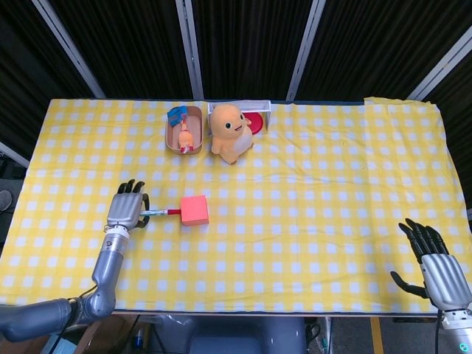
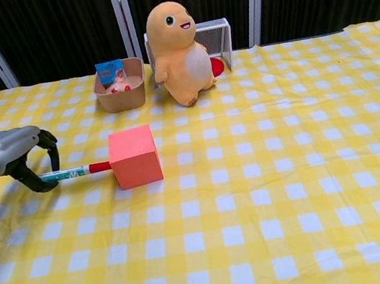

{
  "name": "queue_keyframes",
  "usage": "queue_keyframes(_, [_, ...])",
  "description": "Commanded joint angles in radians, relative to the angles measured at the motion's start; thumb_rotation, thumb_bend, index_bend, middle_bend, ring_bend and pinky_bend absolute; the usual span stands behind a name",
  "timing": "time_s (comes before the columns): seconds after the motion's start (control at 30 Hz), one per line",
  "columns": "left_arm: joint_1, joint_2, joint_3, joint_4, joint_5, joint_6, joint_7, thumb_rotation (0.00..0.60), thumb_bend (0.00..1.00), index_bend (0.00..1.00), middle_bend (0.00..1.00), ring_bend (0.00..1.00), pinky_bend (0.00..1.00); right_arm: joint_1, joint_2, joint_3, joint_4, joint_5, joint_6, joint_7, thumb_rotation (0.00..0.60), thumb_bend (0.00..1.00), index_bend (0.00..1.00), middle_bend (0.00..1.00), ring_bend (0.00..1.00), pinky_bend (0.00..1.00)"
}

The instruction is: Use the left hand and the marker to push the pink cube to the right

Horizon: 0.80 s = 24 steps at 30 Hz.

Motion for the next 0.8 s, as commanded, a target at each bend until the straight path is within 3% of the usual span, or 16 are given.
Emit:
queue_keyframes(0.03, [-0.015, -0.02, -0.006, 0.006, -0.011, -0.001, 0.013, 0.6, 0.45, 0.59, 0.1, 0.0, 0.08, 0.0, 0.001, 0.0, 0.0, -0.001, 0.001, 0.003, 0.6, 0.32, 0.0, 0.0, 0.0, 0.0])
queue_keyframes(0.8, [-0.108, -0.156, -0.046, 0.045, -0.08, 0.036, 0.11, 0.6, 0.45, 0.59, 0.1, 0.0, 0.08, 0.001, 0.006, -0.001, 0.001, -0.003, 0.0, 0.023, 0.6, 0.32, 0.0, 0.0, 0.0, 0.0])
